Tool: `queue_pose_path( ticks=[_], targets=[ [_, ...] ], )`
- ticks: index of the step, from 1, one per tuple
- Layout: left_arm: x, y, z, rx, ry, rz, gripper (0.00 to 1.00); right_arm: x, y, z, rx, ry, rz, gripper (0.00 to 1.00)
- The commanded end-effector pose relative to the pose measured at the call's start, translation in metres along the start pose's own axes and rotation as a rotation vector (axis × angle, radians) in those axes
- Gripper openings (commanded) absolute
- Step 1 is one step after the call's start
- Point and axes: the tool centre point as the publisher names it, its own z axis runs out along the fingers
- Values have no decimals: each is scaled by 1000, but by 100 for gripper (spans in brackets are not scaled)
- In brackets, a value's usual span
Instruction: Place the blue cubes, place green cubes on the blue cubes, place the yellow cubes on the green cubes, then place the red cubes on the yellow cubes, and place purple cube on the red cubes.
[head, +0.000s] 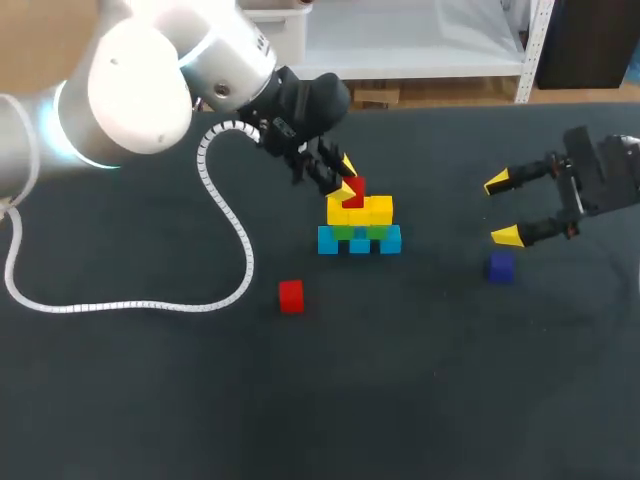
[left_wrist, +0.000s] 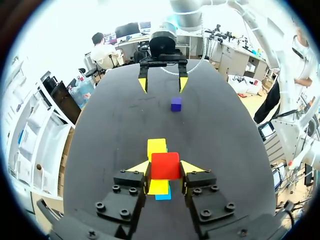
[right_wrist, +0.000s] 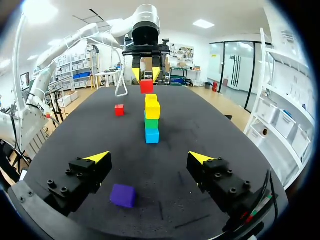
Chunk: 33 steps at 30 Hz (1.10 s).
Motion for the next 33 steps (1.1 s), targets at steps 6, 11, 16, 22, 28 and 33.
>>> queue_pose_path(
  ticks=[6,11,16,22,28,33],
  targets=[
    [5,4,0,9,2,-4,0,0,0,0,0,-1,-1,100],
    [5,4,1,16,1,-3,2,0,0,0,0,-1,-1,100],
    [4,5,3,21,0,1,2,0,0,0,0,-1,-1,100],
    [5,6,4,25,3,1,11,0,0,0,0,-1,-1,100],
    [6,7,4,27,3,-3,25,0,0,0,0,-1,-1,100],
    [7,8,4,28,3,-3,33,0,0,0,0,-1,-1,100]
  ],
)
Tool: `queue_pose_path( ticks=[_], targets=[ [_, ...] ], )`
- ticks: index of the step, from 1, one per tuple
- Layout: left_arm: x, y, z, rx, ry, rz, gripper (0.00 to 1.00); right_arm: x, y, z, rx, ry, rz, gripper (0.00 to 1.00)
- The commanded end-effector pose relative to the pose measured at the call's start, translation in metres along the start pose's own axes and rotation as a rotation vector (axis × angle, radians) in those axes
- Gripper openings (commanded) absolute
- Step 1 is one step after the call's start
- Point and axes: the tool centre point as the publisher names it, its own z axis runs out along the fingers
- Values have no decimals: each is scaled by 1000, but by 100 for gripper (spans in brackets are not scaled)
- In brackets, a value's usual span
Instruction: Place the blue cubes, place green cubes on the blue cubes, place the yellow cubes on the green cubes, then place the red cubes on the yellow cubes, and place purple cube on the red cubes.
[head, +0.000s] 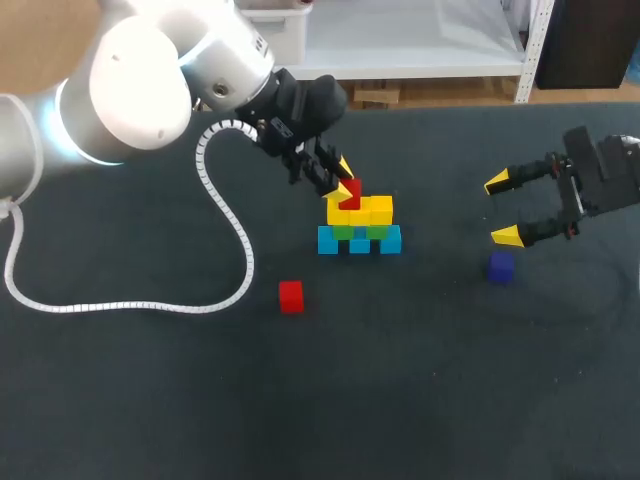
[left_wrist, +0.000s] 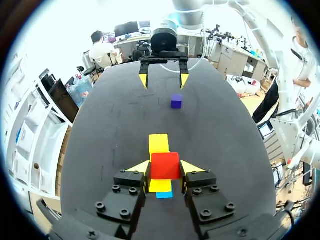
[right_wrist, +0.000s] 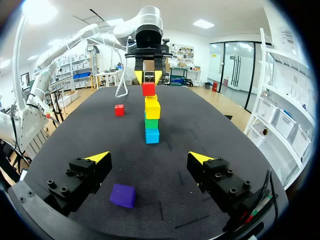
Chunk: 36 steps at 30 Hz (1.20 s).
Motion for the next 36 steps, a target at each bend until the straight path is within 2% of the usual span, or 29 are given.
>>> queue_pose_path(
  ticks=[1,2,11,12,13,15,21,25,31,36],
  targets=[
    [0,4,0,6,1,2,35,0,0,0,0,-1,-1,100],
    [0,4,0,6,1,2,40,0,0,0,0,-1,-1,100],
    [0,4,0,12,-2,5,48,0,0,0,0,-1,-1,100],
    [0,4,0,12,-2,5,52,0,0,0,0,-1,-1,100],
    [1,4,0,13,-2,5,62,0,0,0,0,-1,-1,100],
    [1,4,0,13,-2,5,100,0,0,0,0,-1,-1,100],
    [-2,1,-18,-25,-5,12,100,0,0,0,0,-1,-1,100],
    [3,-7,-37,-71,-15,2,100,0,0,0,0,-1,-1,100],
    [22,-27,-54,-93,-3,-18,100,0,0,0,0,-1,-1,100],
    [40,-54,-54,-90,2,-54,100,0,0,0,0,-1,-1,100]
  ],
)
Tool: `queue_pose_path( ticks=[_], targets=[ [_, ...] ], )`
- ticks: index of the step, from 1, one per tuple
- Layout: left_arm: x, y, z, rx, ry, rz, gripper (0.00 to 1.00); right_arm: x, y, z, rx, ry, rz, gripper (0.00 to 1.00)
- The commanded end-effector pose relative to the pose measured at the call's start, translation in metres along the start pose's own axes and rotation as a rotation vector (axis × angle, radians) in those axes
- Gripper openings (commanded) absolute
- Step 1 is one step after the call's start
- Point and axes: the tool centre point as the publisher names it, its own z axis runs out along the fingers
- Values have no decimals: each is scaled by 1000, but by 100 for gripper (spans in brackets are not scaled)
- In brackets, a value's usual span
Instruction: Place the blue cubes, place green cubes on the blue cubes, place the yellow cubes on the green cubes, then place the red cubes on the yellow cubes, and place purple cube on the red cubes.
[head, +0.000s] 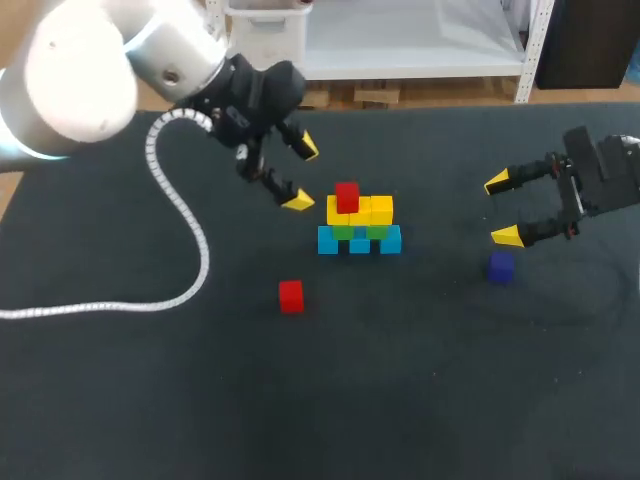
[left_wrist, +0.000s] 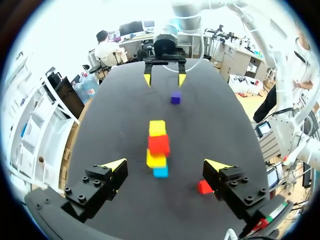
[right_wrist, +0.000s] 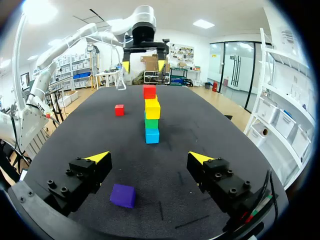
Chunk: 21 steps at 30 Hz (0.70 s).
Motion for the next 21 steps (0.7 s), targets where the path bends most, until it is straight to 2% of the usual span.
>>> queue_pose_path(
  ticks=[1,9,21],
  targets=[
    [17,-36,-2,-55,-18,-23,100,0,0,0,0,-1,-1,100],
    [46,-72,30,-39,-14,-78,100,0,0,0,0,-1,-1,100],
    [65,-86,71,-52,-38,-122,100,0,0,0,0,-1,-1,100]
  ],
)
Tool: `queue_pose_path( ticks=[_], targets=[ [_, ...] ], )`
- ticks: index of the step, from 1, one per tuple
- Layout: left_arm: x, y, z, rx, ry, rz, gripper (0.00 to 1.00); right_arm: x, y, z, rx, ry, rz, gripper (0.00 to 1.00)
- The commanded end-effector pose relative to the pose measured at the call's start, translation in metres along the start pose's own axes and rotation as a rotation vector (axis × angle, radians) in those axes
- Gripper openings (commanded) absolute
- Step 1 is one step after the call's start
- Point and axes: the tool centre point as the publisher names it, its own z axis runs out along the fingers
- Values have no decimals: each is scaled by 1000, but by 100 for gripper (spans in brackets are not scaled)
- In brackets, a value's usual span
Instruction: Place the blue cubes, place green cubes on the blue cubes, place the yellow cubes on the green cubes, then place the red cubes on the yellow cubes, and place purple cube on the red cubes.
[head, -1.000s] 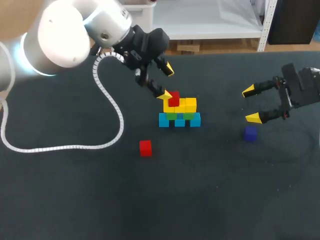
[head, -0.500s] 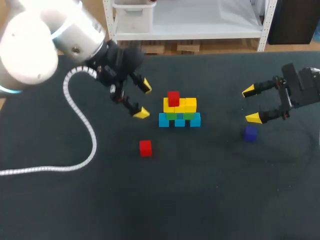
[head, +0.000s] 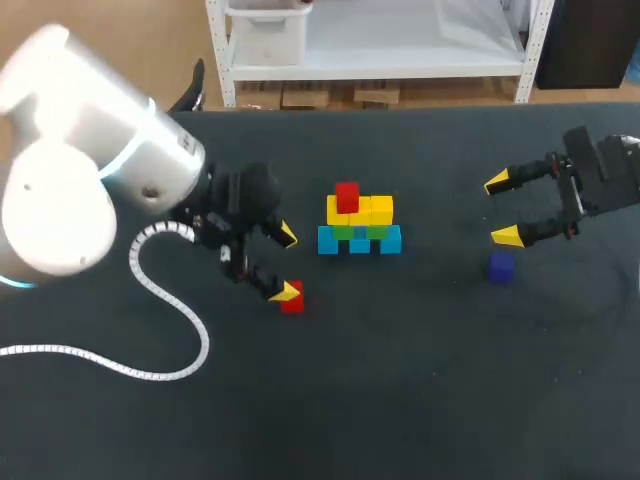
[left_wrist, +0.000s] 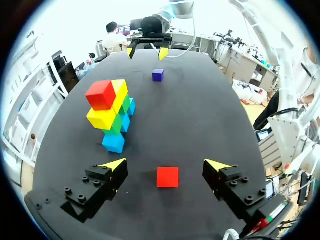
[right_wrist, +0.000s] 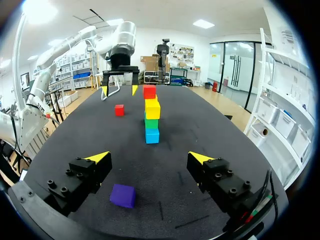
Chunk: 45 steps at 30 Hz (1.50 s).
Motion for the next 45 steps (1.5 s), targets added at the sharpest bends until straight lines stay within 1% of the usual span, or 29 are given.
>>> queue_pose_path(
  ticks=[1,6,11,16,17,18,19,20,21,22,27,31,38,42,45],
  targets=[
    [8,-4,15,-30,-10,-6,100,0,0,0,0,-1,-1,100],
    [18,-3,28,-29,-5,-36,100,0,0,0,0,-1,-1,100],
    [22,0,31,-33,3,-43,100,0,0,0,0,-1,-1,100],
    [28,-1,33,-35,13,-61,100,0,0,0,0,-1,-1,100],
    [29,-1,34,-35,14,-63,89,0,0,0,0,-1,-1,100],
    [29,-2,34,-35,18,-67,59,0,0,0,0,-1,-1,100],
    [29,-2,34,-35,21,-68,42,0,0,0,0,-1,-1,100],
    [30,-2,34,-35,22,-70,29,0,0,0,0,-1,-1,100],
    [30,-2,35,-37,24,-72,3,0,0,0,0,-1,-1,100],
    [30,-3,35,-38,24,-73,0,0,0,0,0,-1,-1,100],
    [26,-9,36,-53,17,-79,0,0,0,0,0,-1,-1,100],
    [13,-17,38,-61,12,-81,0,0,0,0,0,-1,-1,100],
    [-24,-34,46,-85,2,-91,0,0,0,0,0,-1,-1,100],
    [-49,-44,61,-82,-18,-70,0,0,0,0,0,-1,-1,100],
    [-67,-46,77,-71,-40,-50,0,0,0,0,0,-1,-1,100]
  ],
)
